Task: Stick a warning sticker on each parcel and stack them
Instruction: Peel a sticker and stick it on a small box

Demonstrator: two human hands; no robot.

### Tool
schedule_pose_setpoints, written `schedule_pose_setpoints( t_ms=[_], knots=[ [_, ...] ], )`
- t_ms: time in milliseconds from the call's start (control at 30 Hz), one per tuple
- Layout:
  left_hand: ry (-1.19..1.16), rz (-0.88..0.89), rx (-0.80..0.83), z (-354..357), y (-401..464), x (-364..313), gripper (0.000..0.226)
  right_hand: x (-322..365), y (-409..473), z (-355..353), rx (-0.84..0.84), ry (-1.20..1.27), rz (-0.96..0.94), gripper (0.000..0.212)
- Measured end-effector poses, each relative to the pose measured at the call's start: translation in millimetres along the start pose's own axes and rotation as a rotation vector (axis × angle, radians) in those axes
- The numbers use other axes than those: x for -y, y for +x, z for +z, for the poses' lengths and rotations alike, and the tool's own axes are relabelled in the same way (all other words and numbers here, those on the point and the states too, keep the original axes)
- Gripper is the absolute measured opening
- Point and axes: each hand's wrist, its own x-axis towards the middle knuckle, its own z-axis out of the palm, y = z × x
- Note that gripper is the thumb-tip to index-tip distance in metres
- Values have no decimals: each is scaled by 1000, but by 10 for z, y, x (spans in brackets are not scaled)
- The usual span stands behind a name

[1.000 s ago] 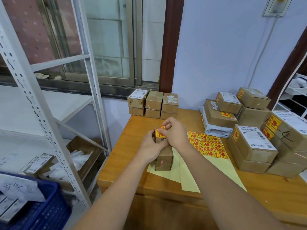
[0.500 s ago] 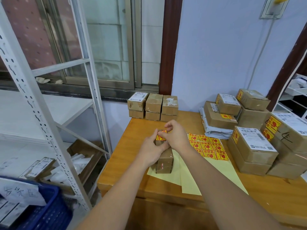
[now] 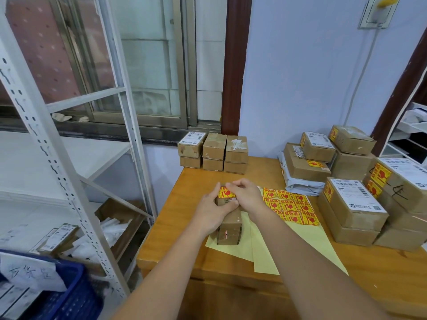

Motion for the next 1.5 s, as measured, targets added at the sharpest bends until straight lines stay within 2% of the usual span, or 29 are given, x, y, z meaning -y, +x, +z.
schedule_pose_setpoints(
  t_ms=[100,300,500,767,833,967,1067,1167,1300,1367,1500],
  knots=[
    [-5,4,1,2,19,14,95,20,4,8,-10,-9,0,22],
    [0,-6,8,-1,25,37,99,16,-54,5,8,-5,-5,26],
    [-24,-13,9,-8,6,31,120,33,-130,-66,103,79,60,51],
    [-64,-18,39,-18,20,76,125,26,-254,-167,226,194,119,69],
    [-62,-14,40,-8,-36,68,115,17,-289,-169,230,195,112,70],
    [-38,2,-2,49,-161,56,73,-39,-365,-156,249,185,94,64],
    [-50,3,-49,76,-176,71,53,-78,-420,-138,239,211,90,58],
    [-165,3,-87,38,-109,85,49,-72,-457,-140,217,202,92,62],
    [-267,-17,-60,12,-47,17,62,-67,-478,-136,205,194,88,61],
    [-357,-41,-42,20,-43,-1,45,-65,-488,-126,199,209,84,59],
    [-418,-81,-86,43,17,31,31,-94,-498,-100,186,233,78,59]
  ],
)
